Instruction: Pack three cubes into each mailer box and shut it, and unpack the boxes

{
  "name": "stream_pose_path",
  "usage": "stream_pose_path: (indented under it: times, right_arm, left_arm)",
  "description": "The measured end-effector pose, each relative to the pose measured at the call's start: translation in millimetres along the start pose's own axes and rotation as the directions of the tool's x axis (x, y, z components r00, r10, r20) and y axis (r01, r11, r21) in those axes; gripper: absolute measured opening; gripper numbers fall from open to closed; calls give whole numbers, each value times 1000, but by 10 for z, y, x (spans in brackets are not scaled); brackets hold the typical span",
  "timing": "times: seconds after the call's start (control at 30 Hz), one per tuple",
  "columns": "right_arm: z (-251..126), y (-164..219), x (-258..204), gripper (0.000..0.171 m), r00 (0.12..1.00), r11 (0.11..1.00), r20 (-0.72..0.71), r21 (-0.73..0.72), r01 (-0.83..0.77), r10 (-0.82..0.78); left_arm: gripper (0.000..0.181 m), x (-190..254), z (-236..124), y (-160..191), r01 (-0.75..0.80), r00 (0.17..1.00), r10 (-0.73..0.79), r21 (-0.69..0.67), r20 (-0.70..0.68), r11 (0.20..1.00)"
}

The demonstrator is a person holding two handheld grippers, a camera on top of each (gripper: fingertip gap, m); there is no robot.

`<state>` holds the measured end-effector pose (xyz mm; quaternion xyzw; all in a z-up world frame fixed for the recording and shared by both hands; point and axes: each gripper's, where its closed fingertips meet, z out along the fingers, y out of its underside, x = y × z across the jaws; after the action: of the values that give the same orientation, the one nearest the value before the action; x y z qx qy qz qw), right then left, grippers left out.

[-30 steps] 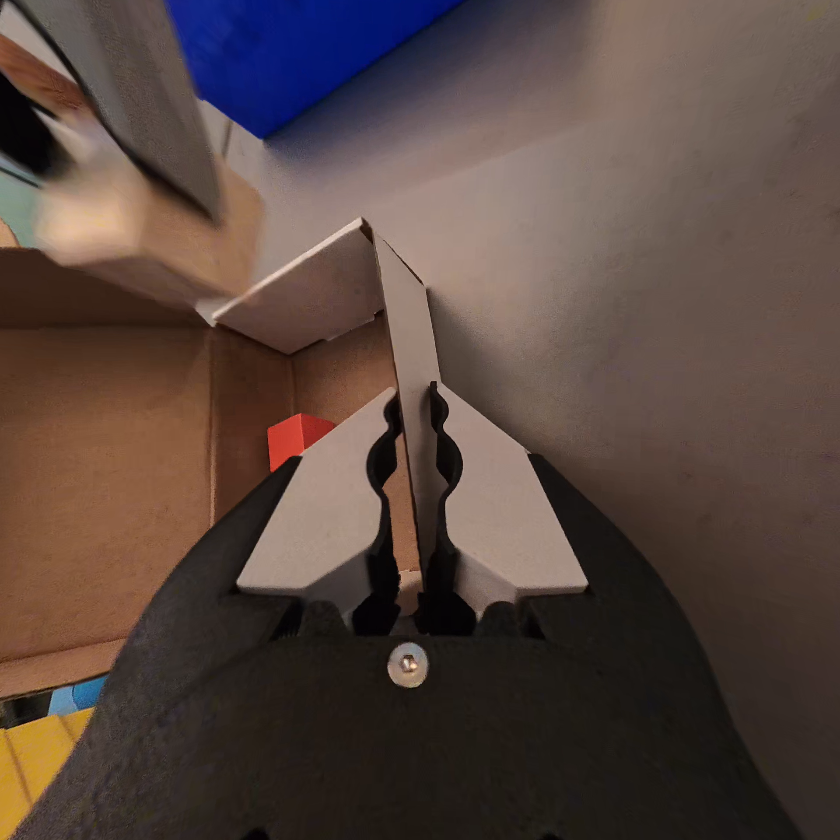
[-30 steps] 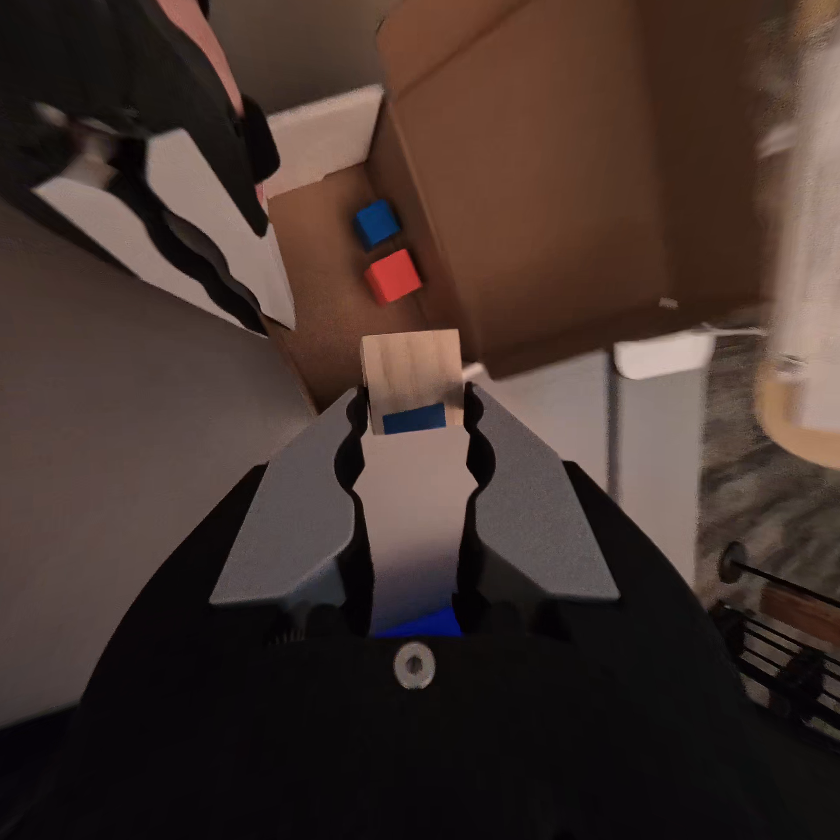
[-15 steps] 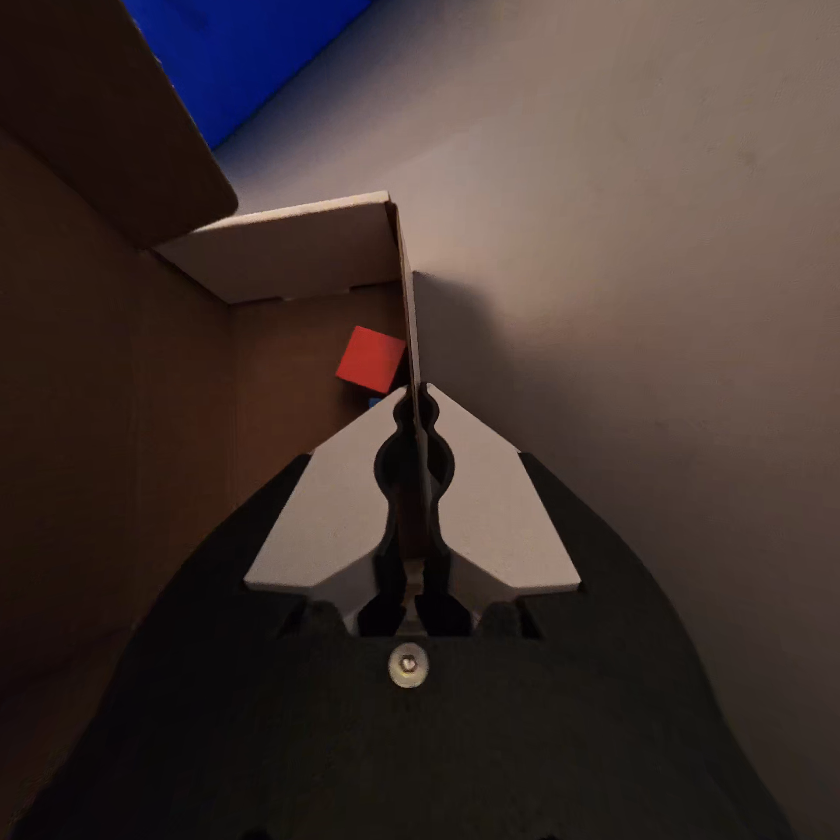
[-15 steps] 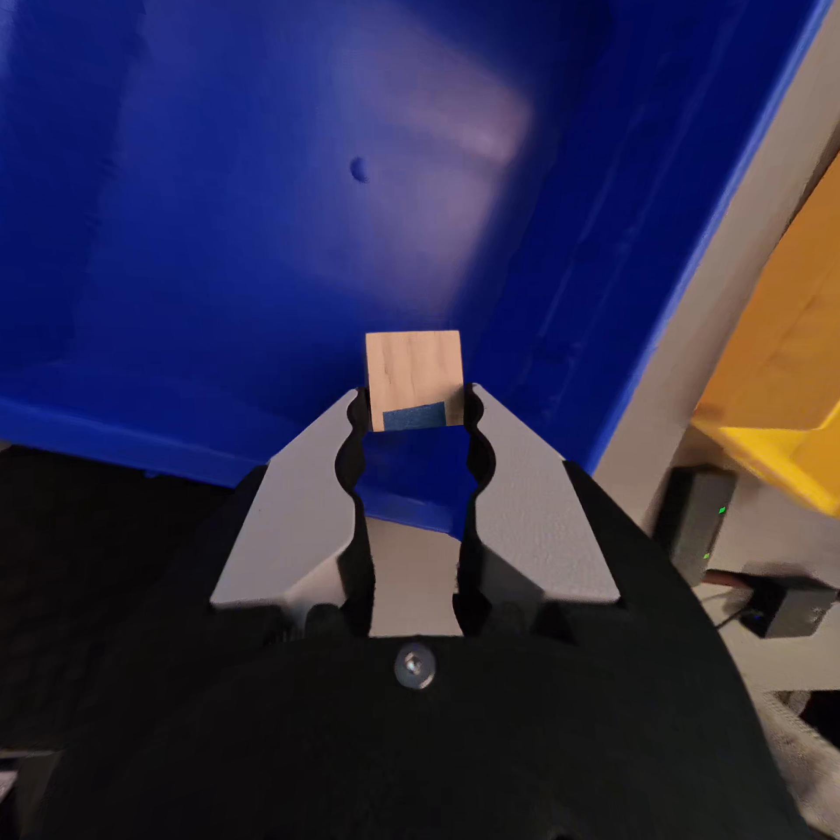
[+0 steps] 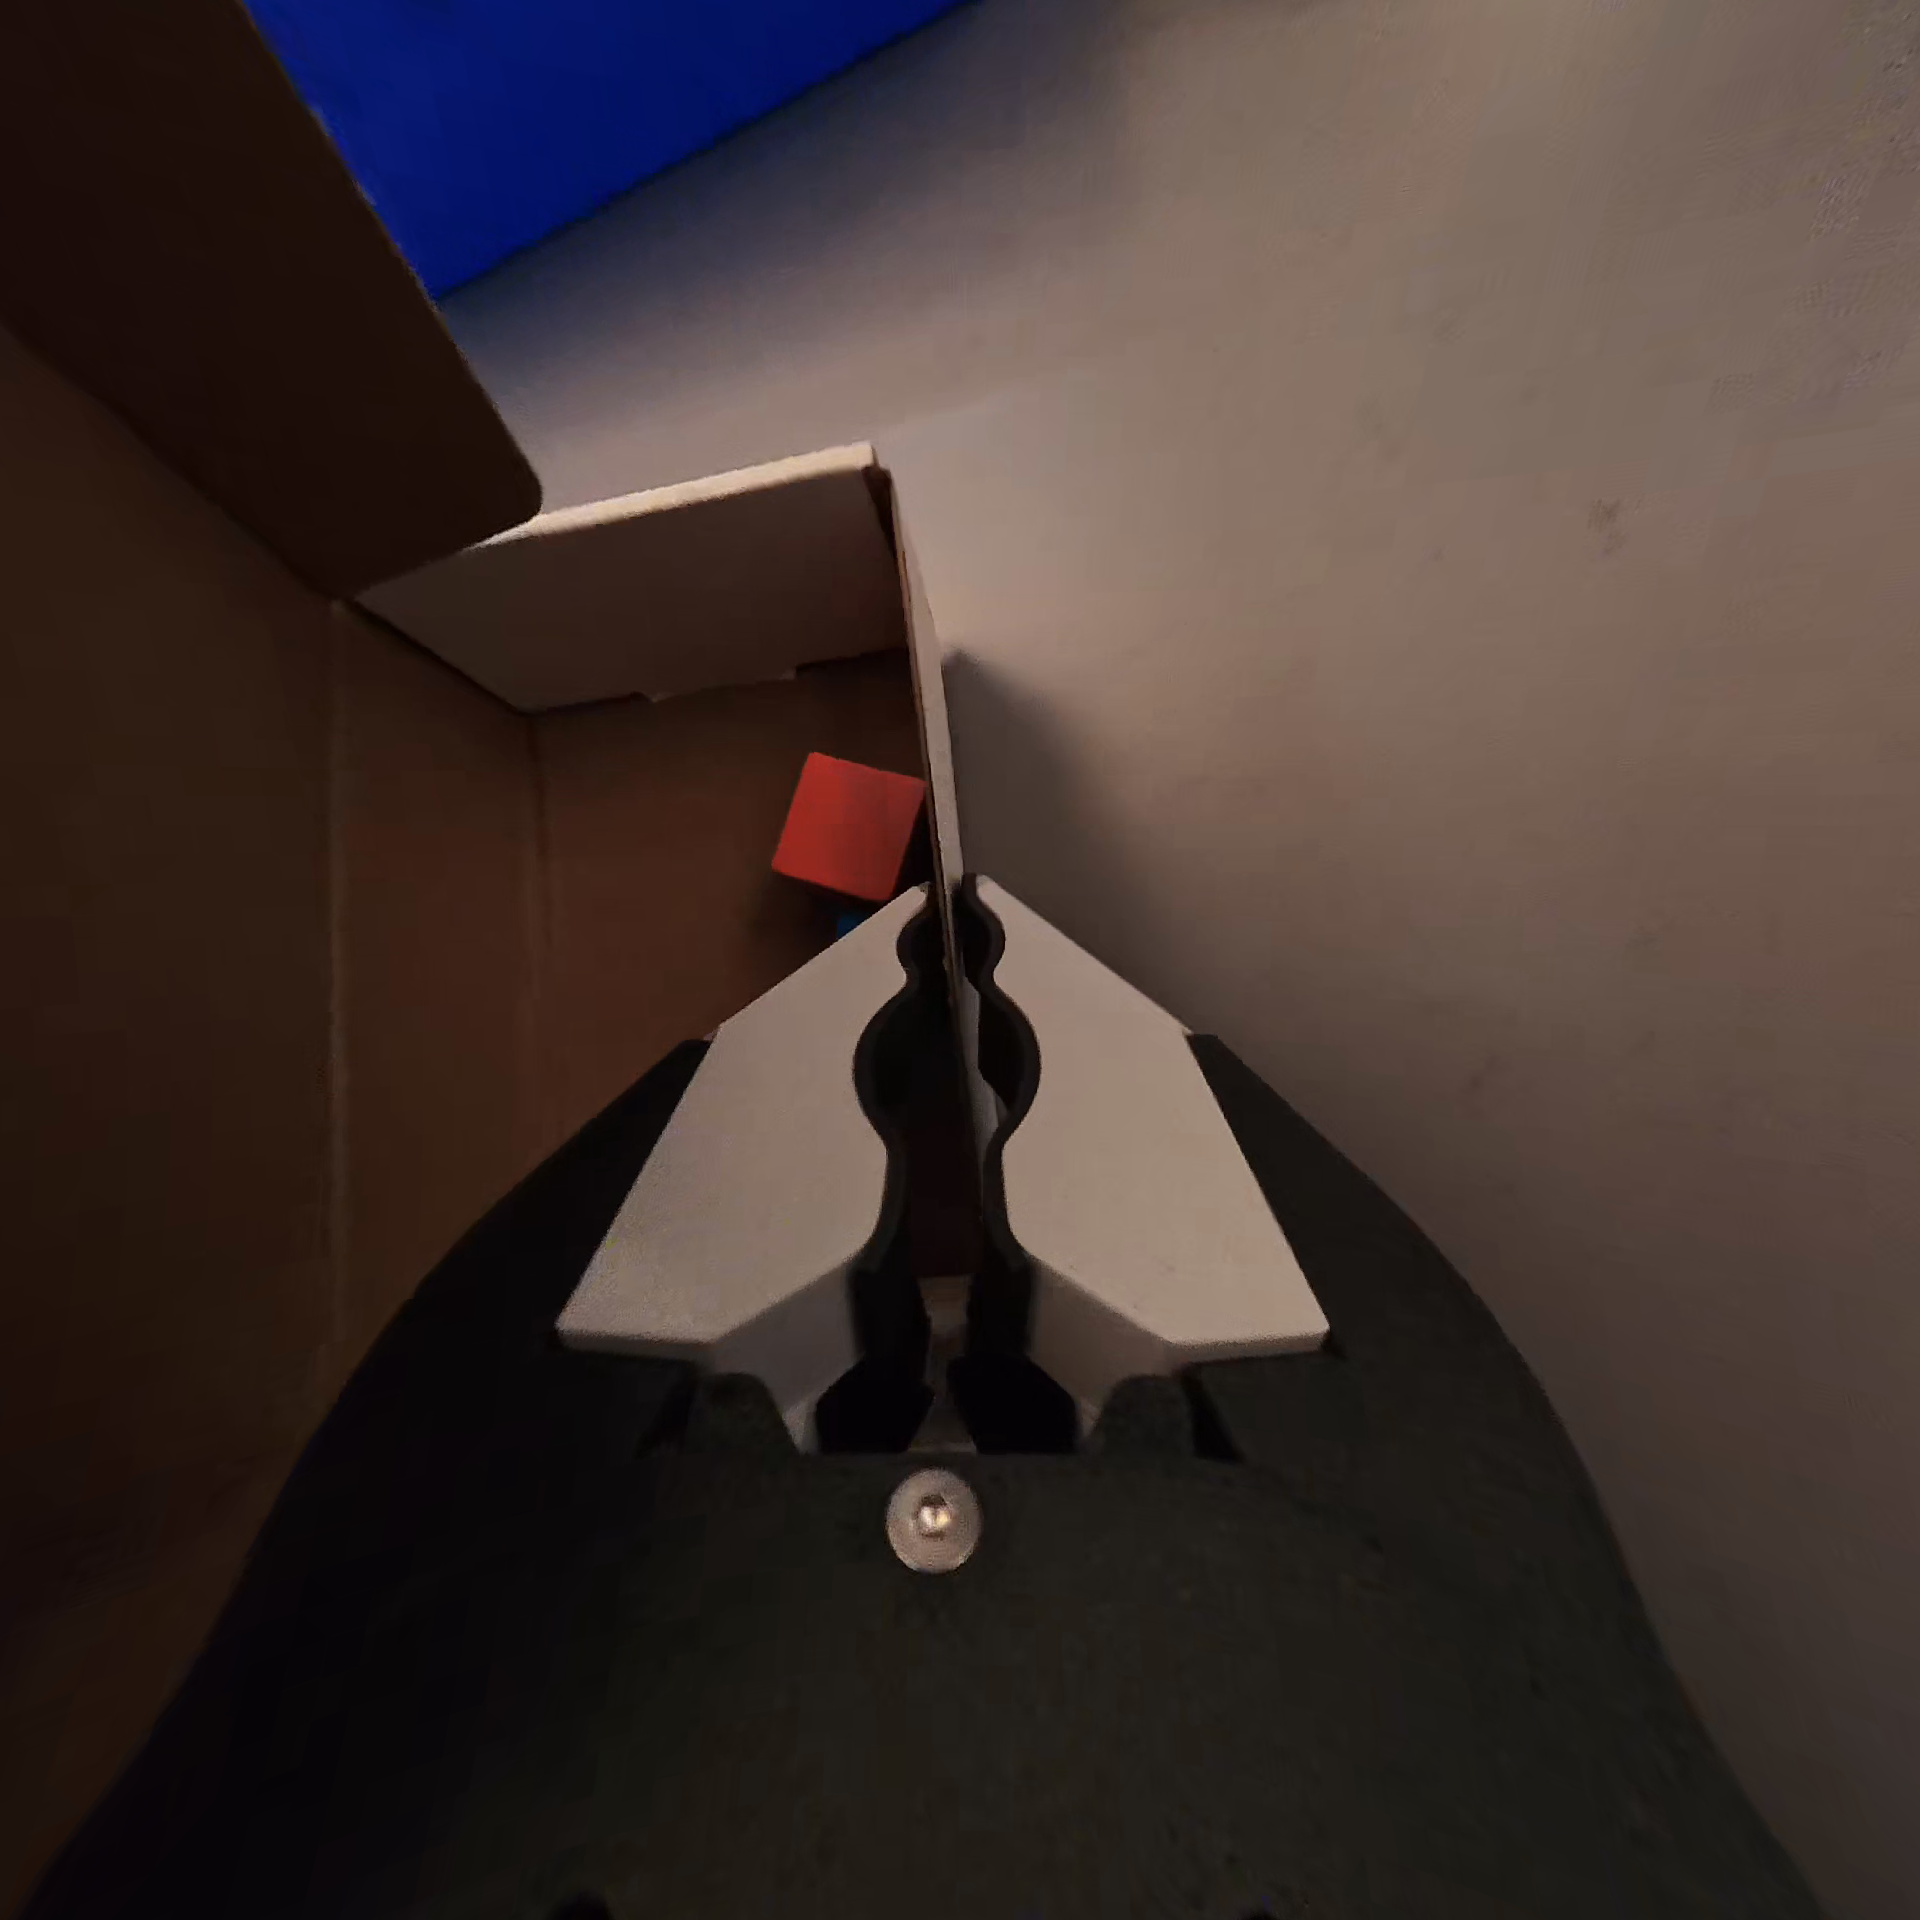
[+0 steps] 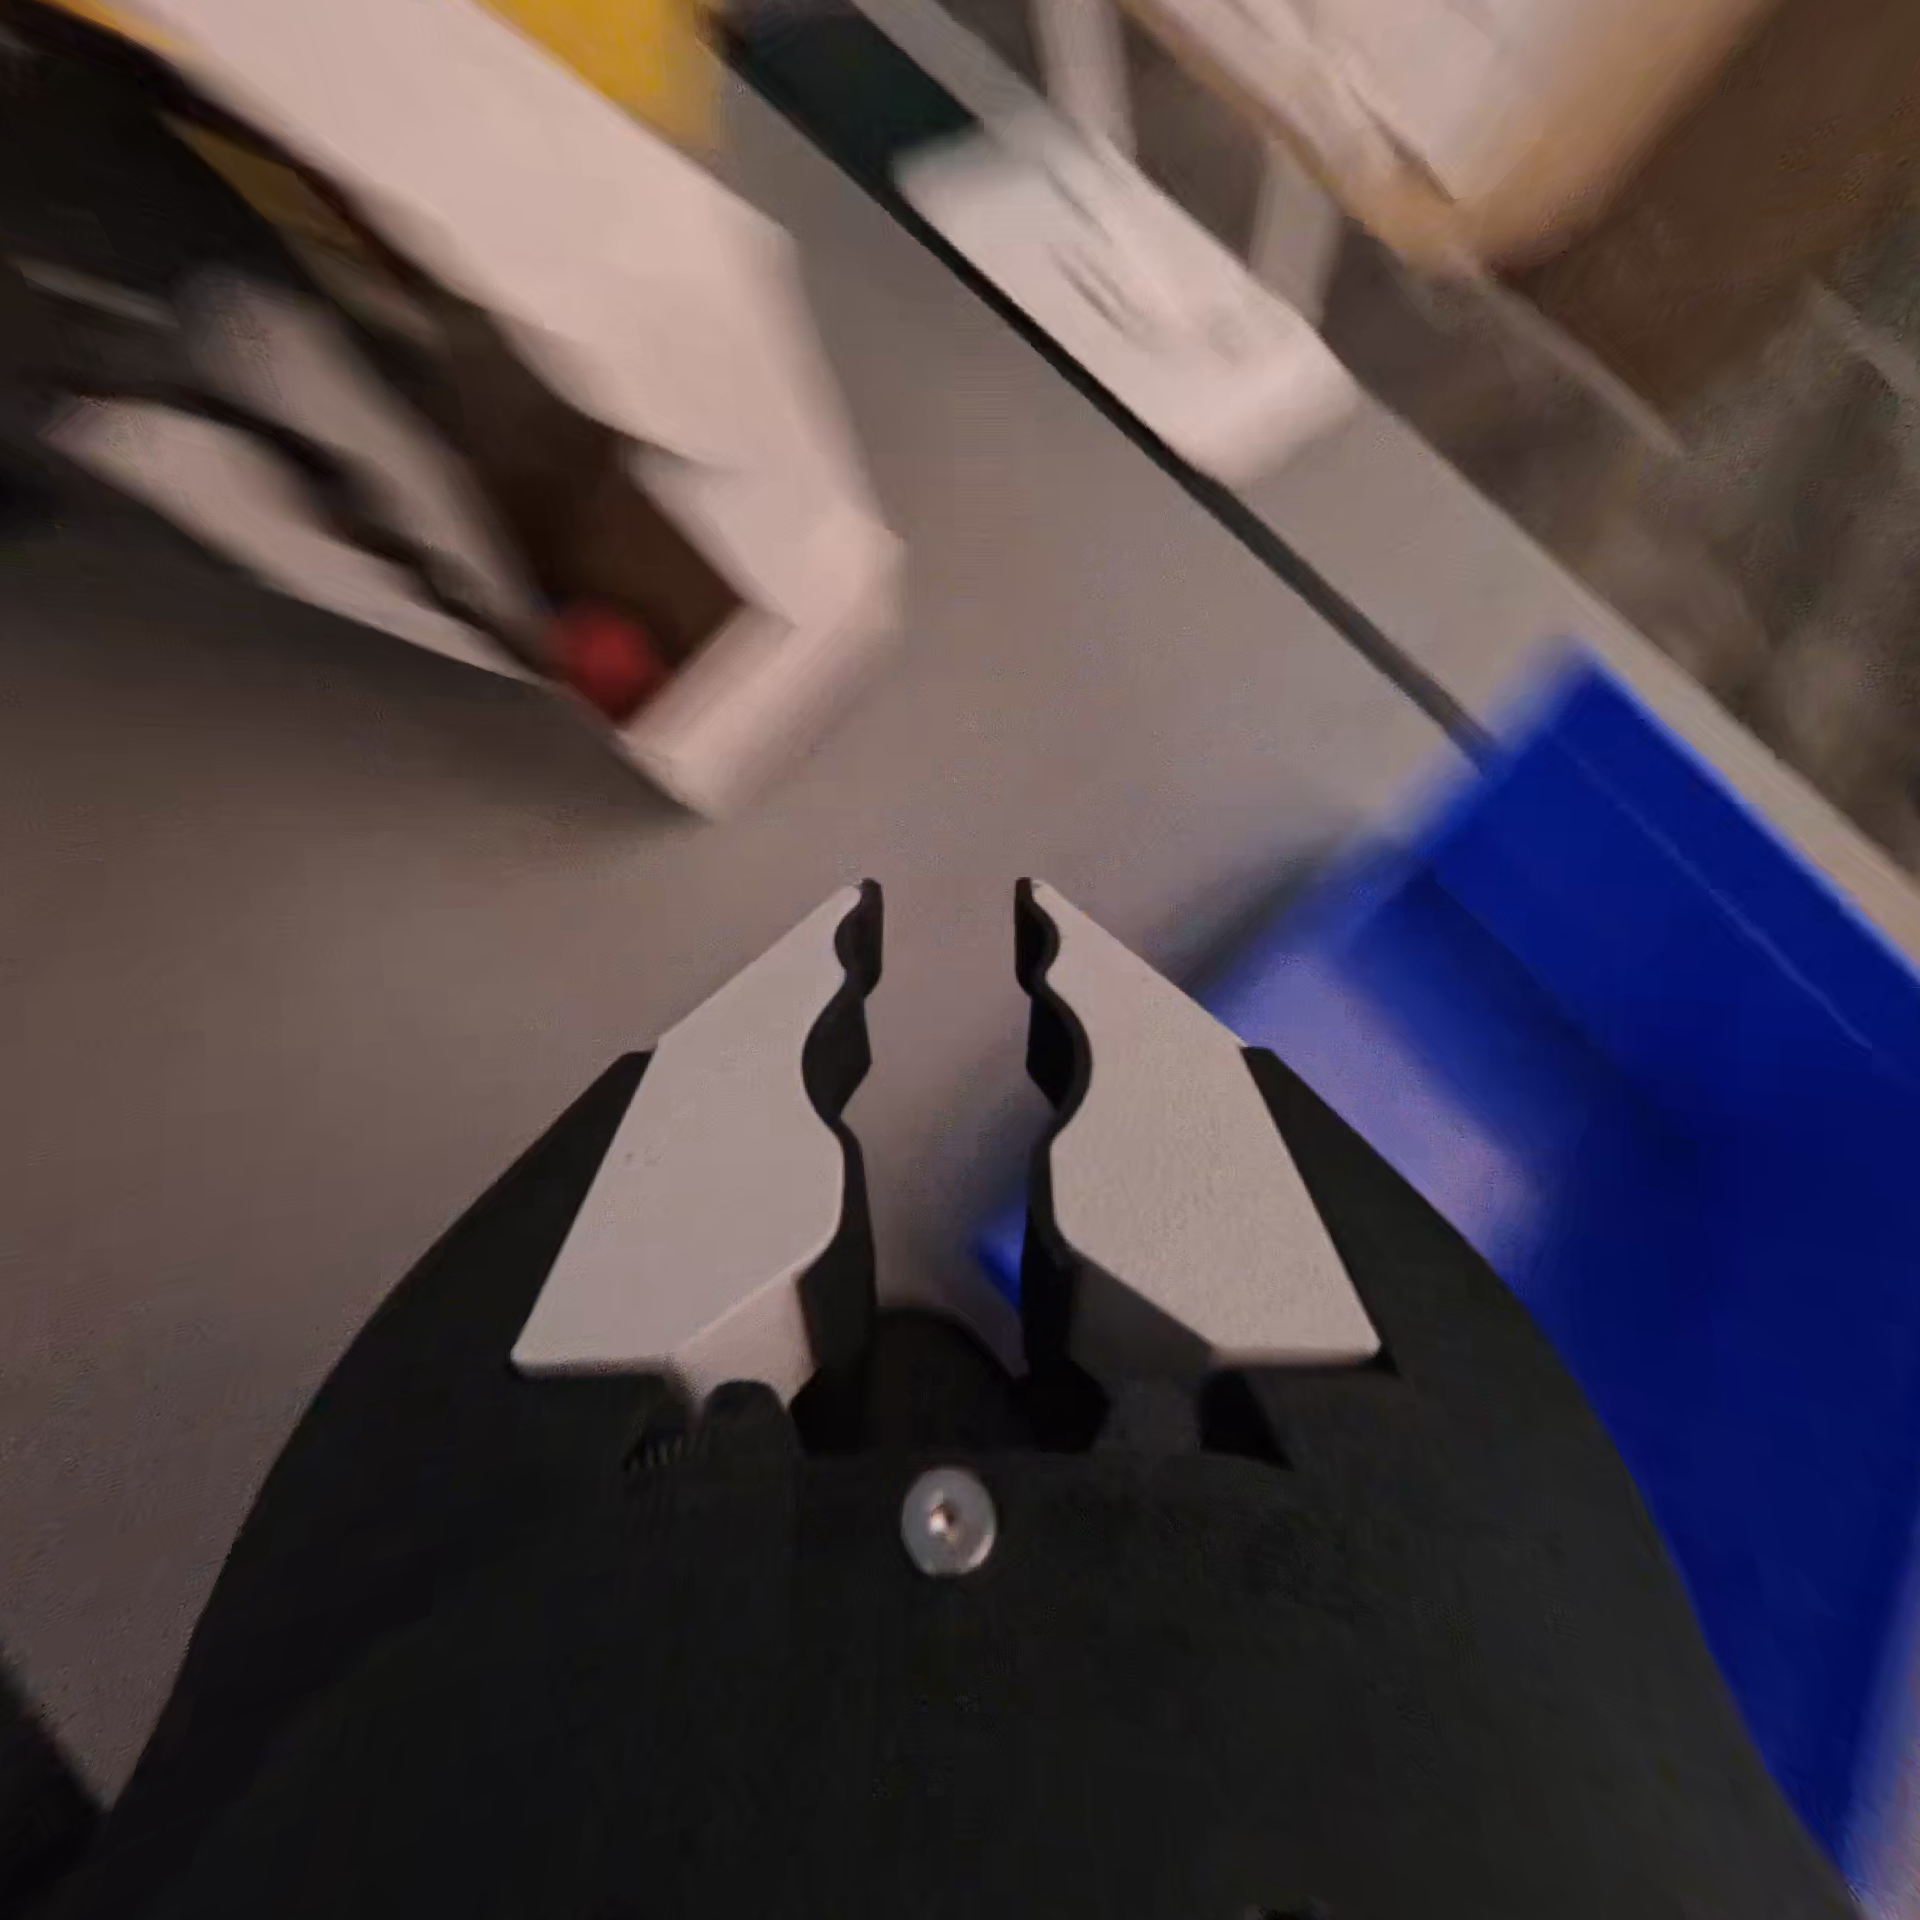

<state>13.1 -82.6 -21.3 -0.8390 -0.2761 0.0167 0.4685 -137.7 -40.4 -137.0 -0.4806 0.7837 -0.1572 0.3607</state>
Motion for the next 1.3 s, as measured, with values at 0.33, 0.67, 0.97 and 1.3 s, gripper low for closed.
stream_pose_path:
  times: [0.33, 0.67, 0.97, 1.3]
  right_arm:
    - [1160, -394, -1053, 24, 920, 963, 299, -13, 270, -254]
    - [1580, -234, -1138, 28, 744, 786, 502, -184, 590, -441]
    - [1512, -180, -1201, 24, 414, 508, 739, -113, 854, -531]
    - [1597, -142, -1234, 41, 82, 152, 722, 33, 988, -687]
  left_arm:
    - [29, -157, -223, -2, 11, 990, -12, 9, 137, 1000]
    - [15, -117, -418, 255, 126, 979, -125, 6, 161, 992]
    - [2, -25, -420, 286, 94, 993, -94, -8, 73, 996]
    - [3, 20, -473, 304, -100, 994, 97, 86, 41, 991]
